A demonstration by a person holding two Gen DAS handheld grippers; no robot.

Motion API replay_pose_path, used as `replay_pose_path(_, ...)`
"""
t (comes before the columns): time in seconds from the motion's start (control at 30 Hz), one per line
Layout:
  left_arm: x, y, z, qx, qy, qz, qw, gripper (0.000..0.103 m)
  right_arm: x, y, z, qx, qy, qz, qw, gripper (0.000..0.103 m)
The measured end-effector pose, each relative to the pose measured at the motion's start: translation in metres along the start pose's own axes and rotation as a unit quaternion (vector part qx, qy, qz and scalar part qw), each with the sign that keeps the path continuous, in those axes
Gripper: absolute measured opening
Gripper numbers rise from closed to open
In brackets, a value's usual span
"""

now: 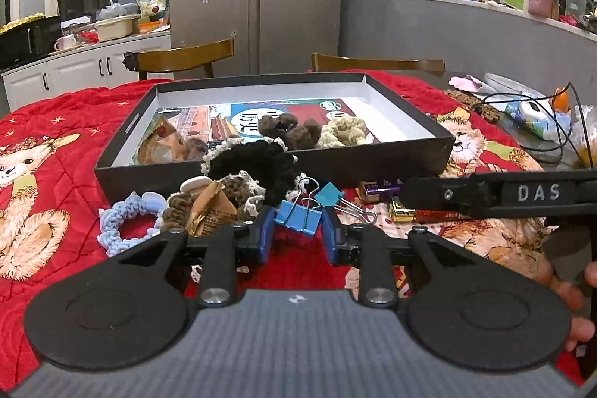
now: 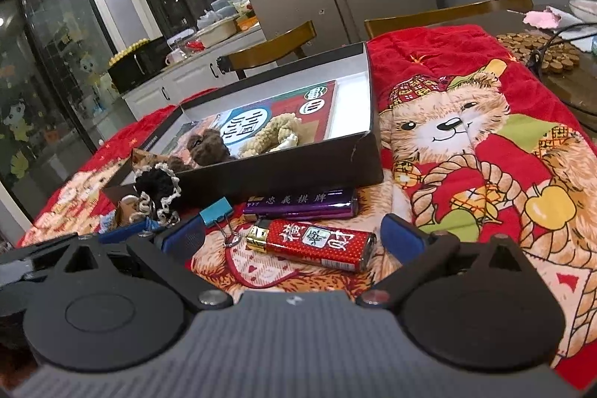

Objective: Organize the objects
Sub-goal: 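Lift the blue binder clips with the left tool toward the box, then close the right tool on the red lighter and lift it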

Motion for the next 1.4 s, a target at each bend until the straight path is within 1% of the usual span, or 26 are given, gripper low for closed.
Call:
replay_pose_path(0.2, 0.003, -0.002, -0.001, 0.002, 0.005, 0.013, 0.9999, 0.032, -0.003, 0.001, -0.011, 0.033, 0.037, -0.006, 0.999, 0.103)
replay_pose_path(0.3, 0.007, -0.002, -0.004, 0.005, 0.005, 0.014, 0.9999, 0.032, 0.002, 0.004, -0.013, 0.006, 0.076, -0.005, 0.997, 0.102)
replay_pose_path(0.37, 0.009, 0.000, -0.007, 0.003, -0.003, -0.001, 1.0000, 0.032, 0.006, 0.008, -0.018, -0.009, 0.098, -0.005, 0.995, 0.102)
replay_pose_path(0.5, 0.019, 0.006, -0.019, 0.008, 0.010, -0.029, 0.9995, 0.032, 0.009, 0.015, -0.027, -0.029, 0.131, 0.009, 0.991, 0.102)
replay_pose_path(0.6, 0.031, 0.014, -0.022, 0.001, 0.018, -0.019, 0.9996, 0.032, 0.007, 0.014, -0.032, -0.027, 0.155, 0.008, 0.988, 0.103)
replay_pose_path(0.67, 0.036, 0.015, -0.017, -0.013, 0.017, -0.003, 0.9998, 0.032, 0.004, 0.013, -0.033, -0.029, 0.163, 0.008, 0.986, 0.103)
replay_pose_path(0.8, 0.041, 0.018, -0.007, -0.034, 0.030, 0.007, 0.9989, 0.032, 0.000, 0.011, -0.033, -0.029, 0.166, 0.009, 0.986, 0.103)
replay_pose_path(0.9, 0.043, 0.019, -0.009, -0.025, 0.031, 0.009, 0.9991, 0.032, -0.004, 0.012, -0.039, -0.010, 0.177, 0.003, 0.984, 0.102)
replay_pose_path(0.97, 0.041, 0.019, -0.012, -0.016, 0.032, 0.005, 0.9994, 0.032, -0.008, 0.012, -0.044, 0.010, 0.194, -0.005, 0.981, 0.102)
replay_pose_path(1.07, 0.041, 0.018, -0.011, -0.015, 0.036, 0.004, 0.9992, 0.032, -0.013, 0.012, -0.051, 0.033, 0.216, -0.011, 0.976, 0.102)
replay_pose_path(1.23, 0.043, 0.018, -0.007, -0.026, 0.039, 0.008, 0.9989, 0.032, -0.012, 0.013, -0.051, 0.032, 0.218, -0.010, 0.975, 0.102)
replay_pose_path(1.33, 0.041, 0.017, -0.009, -0.022, 0.039, 0.005, 0.9990, 0.032, -0.011, 0.013, -0.051, 0.033, 0.223, -0.008, 0.974, 0.096)
replay_pose_path(1.4, 0.041, 0.017, -0.009, -0.021, 0.039, 0.003, 0.9990, 0.032, -0.010, 0.013, -0.051, 0.032, 0.234, -0.004, 0.972, 0.089)
Point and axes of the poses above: each gripper's, at about its wrist camera, not at the fingertips, and x roughly against the way its jaws point, z to its right, y to its underside, the point moved 3 cm from there along -x, roughly the way its jaws point, and after that the axes turned 10 degrees about y, right-handed, at the moved point
